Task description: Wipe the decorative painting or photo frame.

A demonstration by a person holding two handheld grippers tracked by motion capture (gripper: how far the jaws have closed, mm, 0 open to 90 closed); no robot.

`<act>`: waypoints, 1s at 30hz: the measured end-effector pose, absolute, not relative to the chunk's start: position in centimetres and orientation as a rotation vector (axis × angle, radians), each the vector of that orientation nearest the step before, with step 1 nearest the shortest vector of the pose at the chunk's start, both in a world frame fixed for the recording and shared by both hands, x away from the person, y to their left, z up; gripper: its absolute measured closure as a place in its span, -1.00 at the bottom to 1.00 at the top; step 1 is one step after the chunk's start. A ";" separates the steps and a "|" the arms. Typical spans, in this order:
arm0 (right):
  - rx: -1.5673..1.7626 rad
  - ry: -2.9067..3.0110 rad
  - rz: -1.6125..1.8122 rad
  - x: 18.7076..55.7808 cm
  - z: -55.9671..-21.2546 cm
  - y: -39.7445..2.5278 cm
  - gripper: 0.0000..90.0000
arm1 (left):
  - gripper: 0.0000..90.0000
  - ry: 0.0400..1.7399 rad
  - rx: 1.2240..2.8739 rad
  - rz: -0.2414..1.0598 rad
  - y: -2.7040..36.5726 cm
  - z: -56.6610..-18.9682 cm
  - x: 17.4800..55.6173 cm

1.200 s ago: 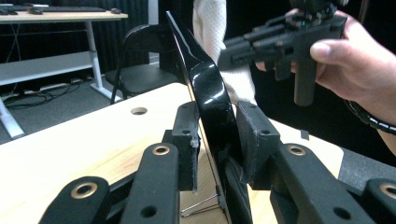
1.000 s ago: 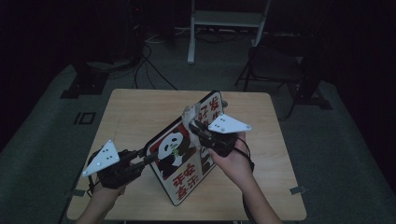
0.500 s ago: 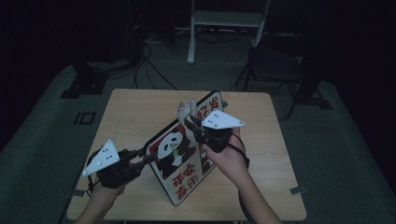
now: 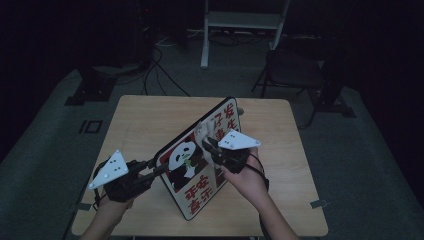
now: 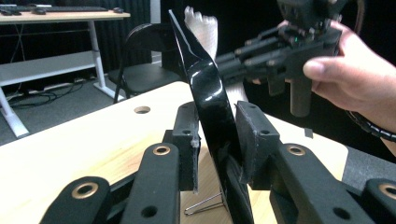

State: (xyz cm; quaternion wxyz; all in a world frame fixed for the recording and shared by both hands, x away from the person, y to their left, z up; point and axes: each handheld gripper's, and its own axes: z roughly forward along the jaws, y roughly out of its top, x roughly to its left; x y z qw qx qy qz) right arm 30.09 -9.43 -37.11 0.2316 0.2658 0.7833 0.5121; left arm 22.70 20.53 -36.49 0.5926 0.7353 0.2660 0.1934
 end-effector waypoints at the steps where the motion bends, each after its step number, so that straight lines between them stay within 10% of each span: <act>1: 0.741 2.155 1.410 30.0 -37.5 -9.5 0.77 | 0.60 0.618 1.712 0.452 20.5 -36.5 22.7; 30: 0.915 2.307 1.266 29.4 -46.2 -12.2 0.77 | 0.59 0.614 1.714 0.449 20.4 -36.4 22.6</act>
